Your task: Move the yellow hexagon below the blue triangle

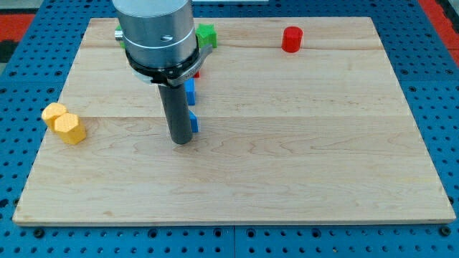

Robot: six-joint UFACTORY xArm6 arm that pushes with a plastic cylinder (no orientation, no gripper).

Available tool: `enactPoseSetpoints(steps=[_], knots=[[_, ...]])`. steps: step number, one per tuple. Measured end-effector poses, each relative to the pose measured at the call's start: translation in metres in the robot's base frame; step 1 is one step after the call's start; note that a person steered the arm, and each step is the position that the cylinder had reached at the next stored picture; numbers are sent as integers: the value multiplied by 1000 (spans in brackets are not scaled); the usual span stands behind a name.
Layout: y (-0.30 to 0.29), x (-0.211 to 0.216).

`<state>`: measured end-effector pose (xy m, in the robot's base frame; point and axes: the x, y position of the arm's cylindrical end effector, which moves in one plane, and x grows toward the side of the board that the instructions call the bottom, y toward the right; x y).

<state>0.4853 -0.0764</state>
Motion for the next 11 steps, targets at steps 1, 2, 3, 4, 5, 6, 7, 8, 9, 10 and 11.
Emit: enactPoseSetpoints(steps=[1, 2, 3, 4, 5, 6, 7, 8, 9, 10, 11], knots=[[-6, 22], [-65, 48], [-147, 66], [-227, 50], [-227, 50], [-228, 27], [-229, 10], [-228, -27], [-227, -50], [-188, -32], [-147, -9]])
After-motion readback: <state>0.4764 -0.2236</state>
